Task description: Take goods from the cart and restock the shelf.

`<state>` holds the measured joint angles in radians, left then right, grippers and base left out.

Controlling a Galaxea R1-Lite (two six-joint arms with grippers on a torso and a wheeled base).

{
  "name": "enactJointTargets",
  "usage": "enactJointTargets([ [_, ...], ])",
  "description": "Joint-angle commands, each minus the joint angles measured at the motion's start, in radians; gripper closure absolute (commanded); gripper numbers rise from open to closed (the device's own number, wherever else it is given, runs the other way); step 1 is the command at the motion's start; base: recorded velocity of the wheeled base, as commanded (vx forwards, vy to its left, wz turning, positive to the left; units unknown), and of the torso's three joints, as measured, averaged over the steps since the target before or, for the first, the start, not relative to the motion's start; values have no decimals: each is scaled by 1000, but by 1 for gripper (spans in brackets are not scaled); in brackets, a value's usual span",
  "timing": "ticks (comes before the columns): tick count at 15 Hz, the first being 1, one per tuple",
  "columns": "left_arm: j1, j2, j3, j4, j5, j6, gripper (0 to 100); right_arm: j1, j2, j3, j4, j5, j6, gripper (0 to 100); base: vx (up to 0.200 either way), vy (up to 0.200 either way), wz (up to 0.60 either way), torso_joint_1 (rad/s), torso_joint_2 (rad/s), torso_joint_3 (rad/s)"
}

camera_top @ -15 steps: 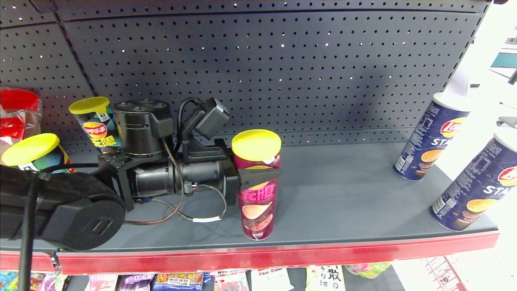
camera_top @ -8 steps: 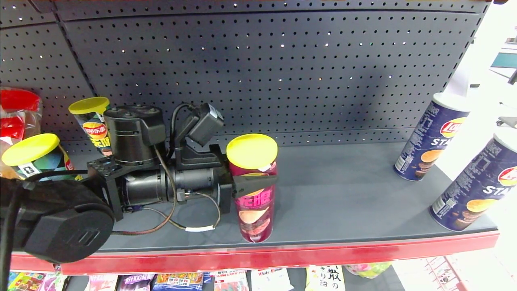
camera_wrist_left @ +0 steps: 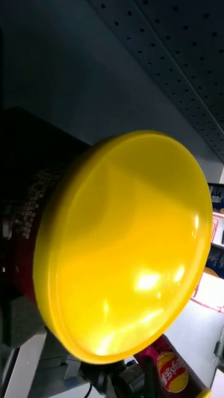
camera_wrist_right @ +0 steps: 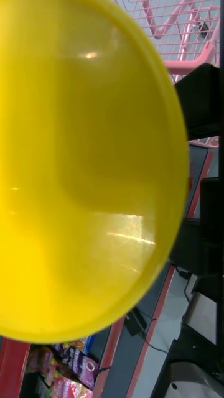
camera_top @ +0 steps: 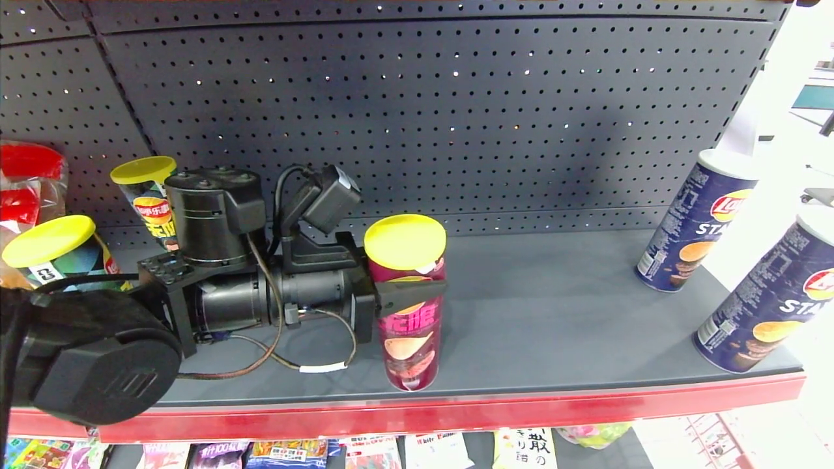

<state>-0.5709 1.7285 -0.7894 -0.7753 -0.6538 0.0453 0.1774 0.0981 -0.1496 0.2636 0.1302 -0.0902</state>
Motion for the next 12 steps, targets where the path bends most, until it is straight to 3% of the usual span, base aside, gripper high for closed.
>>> enactJointTargets([
  [1, -1, -12, 2, -1, 0, -9, 100, 0, 2, -1, 0, 0, 0, 100, 0, 0, 0, 0, 0, 0],
  [12, -14, -17, 48, -7, 0, -13, 100, 0, 0, 1, 0, 0, 0, 100, 0, 0, 0, 0, 0, 0],
])
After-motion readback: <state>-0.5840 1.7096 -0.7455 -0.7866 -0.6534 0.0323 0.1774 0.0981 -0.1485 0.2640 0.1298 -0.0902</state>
